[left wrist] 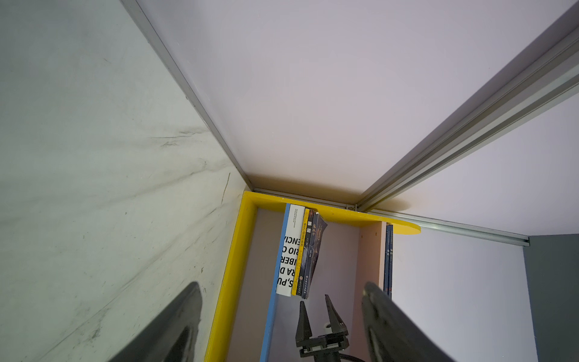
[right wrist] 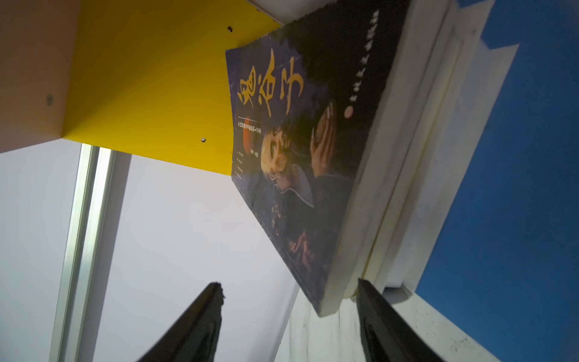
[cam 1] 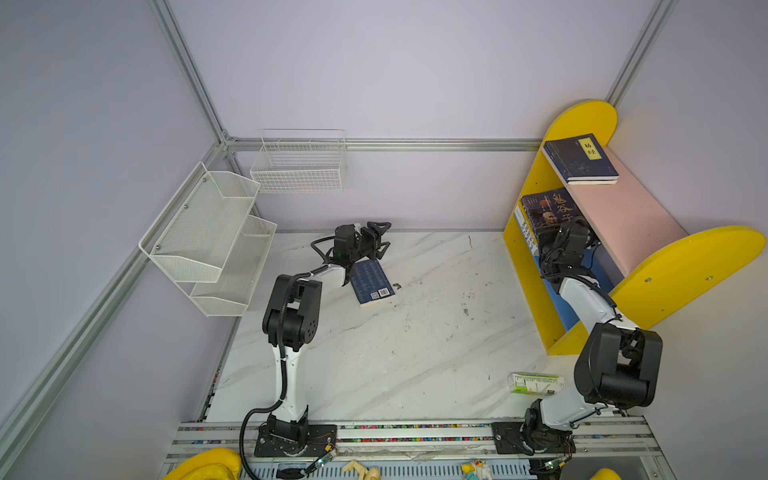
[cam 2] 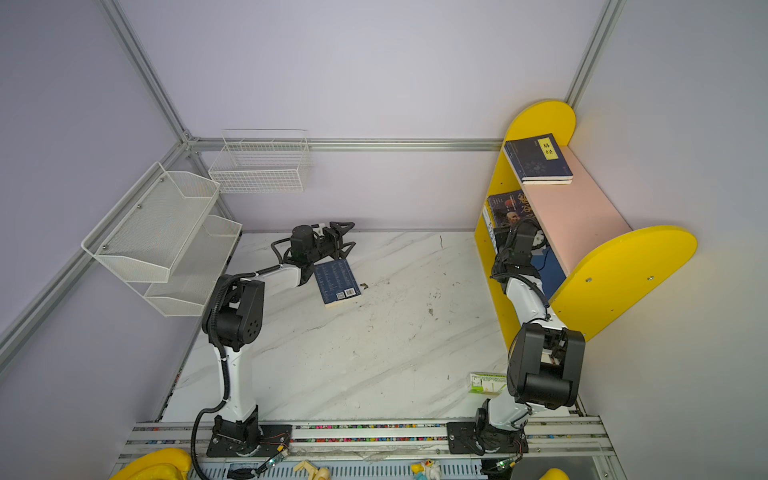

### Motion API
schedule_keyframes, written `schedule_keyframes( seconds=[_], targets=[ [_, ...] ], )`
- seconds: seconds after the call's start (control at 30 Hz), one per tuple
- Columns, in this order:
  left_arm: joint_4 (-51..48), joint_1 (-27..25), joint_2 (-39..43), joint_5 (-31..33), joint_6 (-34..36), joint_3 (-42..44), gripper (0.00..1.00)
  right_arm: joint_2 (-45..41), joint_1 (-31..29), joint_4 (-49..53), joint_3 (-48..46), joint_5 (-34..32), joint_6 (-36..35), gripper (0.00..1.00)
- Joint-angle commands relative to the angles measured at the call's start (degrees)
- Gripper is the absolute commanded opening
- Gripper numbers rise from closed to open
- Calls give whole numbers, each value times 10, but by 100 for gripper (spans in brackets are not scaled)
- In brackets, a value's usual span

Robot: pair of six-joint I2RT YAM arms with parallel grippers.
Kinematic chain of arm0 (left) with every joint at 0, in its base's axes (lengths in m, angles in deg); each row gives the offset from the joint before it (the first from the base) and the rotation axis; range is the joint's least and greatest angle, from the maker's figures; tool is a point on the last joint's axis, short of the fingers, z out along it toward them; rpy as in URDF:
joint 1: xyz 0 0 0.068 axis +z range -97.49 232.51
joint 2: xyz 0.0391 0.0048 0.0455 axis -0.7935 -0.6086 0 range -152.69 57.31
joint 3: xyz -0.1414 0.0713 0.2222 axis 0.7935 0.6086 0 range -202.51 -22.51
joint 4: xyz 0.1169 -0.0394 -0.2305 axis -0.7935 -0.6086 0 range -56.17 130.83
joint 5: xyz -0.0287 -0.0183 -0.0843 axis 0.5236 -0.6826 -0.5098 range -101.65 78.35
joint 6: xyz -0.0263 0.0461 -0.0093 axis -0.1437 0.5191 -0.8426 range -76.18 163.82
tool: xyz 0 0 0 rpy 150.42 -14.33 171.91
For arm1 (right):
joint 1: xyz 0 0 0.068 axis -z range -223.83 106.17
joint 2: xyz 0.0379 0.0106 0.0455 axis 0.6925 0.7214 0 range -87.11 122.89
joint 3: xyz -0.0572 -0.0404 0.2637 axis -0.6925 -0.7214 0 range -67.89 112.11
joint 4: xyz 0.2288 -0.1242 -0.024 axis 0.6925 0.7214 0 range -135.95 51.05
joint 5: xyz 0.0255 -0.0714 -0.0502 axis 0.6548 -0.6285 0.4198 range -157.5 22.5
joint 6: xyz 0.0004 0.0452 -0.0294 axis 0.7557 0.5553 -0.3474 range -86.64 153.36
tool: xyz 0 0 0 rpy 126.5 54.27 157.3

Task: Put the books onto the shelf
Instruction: 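Move both grippers back to the blue paperback on the table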

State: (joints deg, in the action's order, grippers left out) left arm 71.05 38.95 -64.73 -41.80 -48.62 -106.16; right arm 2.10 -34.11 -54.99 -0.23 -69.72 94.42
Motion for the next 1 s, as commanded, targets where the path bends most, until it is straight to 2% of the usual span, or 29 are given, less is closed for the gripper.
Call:
schedule_keyframes(
  seconds=[0.0, 0.13, 0.33, 0.4, 0.53, 0.7, 0.87, 0.97],
  targets=[
    [28, -1, 29, -13, 4, 22, 80, -53, 2, -10, 10, -4, -17, 70],
    [17, 0, 40, -20, 24, 24, 82, -72, 2, 14, 19, 33, -58, 70],
    [-72, 0, 84, -19, 115, 40, 86, -118, -19, 47, -18, 66, -94, 71],
    [-116, 0, 103, -12, 153, 48, 87, -130, -43, 45, -37, 64, -102, 71],
    [-234, 4, 149, 35, 244, 68, 90, -115, -128, 31, -57, 29, -120, 71],
    [-354, 27, 188, 85, 314, 104, 94, 0, -205, -37, -21, 57, -104, 71],
    [-412, 44, 228, 152, 361, 161, 99, 153, -294, -17, 94, 66, -183, 71],
    [-394, 59, 233, 146, 359, 202, 100, 251, -344, 14, 176, 98, -241, 71]
  ],
)
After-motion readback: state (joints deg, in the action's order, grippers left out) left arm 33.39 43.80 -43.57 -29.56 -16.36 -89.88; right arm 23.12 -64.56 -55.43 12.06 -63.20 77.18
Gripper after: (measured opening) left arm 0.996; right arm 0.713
